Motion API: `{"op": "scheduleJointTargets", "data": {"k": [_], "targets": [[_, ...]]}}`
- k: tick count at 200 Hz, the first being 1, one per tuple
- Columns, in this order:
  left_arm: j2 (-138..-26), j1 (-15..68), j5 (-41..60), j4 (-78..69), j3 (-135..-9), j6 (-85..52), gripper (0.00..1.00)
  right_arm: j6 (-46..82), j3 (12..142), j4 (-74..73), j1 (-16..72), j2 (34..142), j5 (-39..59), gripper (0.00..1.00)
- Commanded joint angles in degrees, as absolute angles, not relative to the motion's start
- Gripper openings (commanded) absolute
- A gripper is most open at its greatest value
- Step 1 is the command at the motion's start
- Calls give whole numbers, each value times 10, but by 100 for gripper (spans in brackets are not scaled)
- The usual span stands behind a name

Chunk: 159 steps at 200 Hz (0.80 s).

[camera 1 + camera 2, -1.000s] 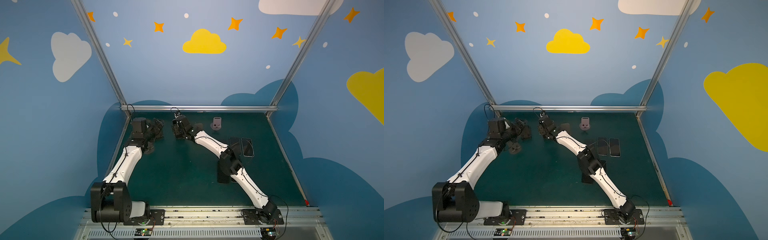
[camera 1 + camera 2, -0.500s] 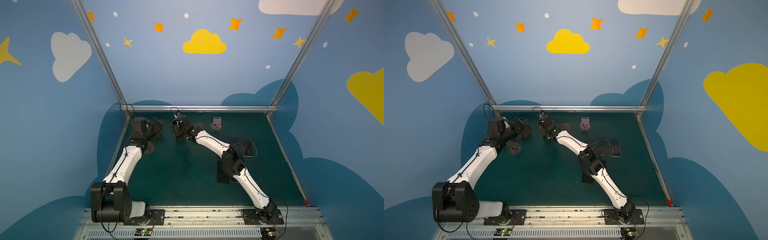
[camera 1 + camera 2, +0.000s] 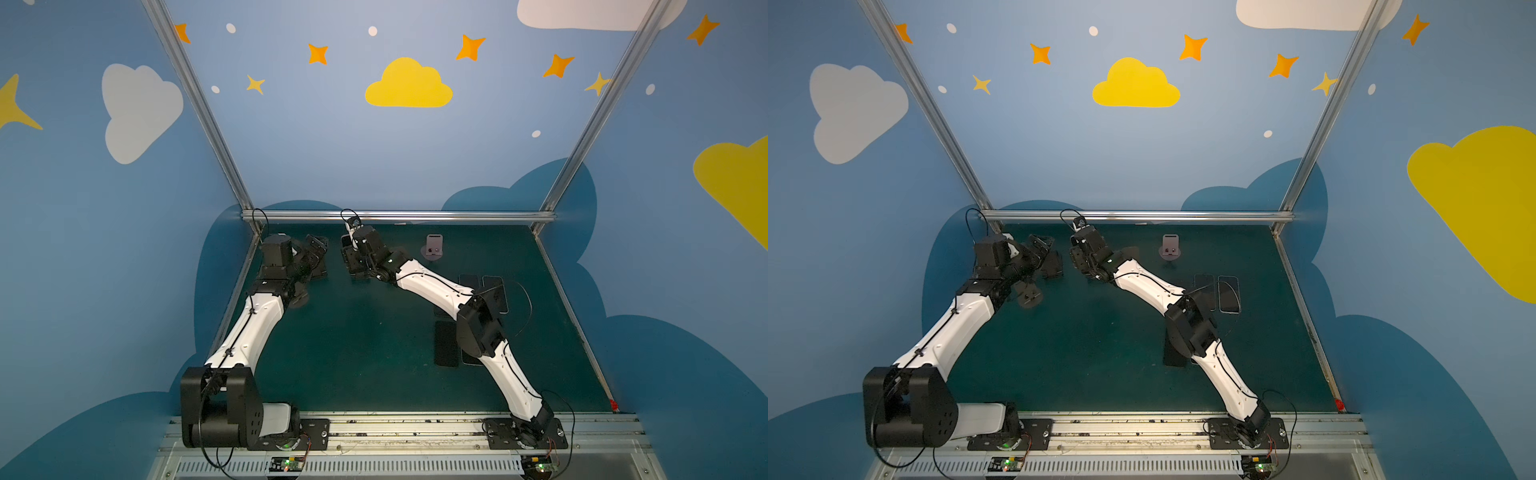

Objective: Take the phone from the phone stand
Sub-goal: 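Lift the pink-edged phone up off the black stand with the right gripper, then carry the pink-edged phone toward the flat-lying phones nearer the robot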

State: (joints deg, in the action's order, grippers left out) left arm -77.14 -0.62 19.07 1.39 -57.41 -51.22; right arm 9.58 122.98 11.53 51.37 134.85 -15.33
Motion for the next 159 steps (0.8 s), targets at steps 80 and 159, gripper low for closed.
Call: {"op": "scheduleJointTargets", "data": {"k": [80, 159], "targets": [[-737, 27, 182, -3, -565, -481, 100, 92, 1059, 19, 539, 1158, -199, 48], [-741, 40, 176, 3, -569, -474, 100, 136, 815, 23, 547, 972, -288, 45]]}}
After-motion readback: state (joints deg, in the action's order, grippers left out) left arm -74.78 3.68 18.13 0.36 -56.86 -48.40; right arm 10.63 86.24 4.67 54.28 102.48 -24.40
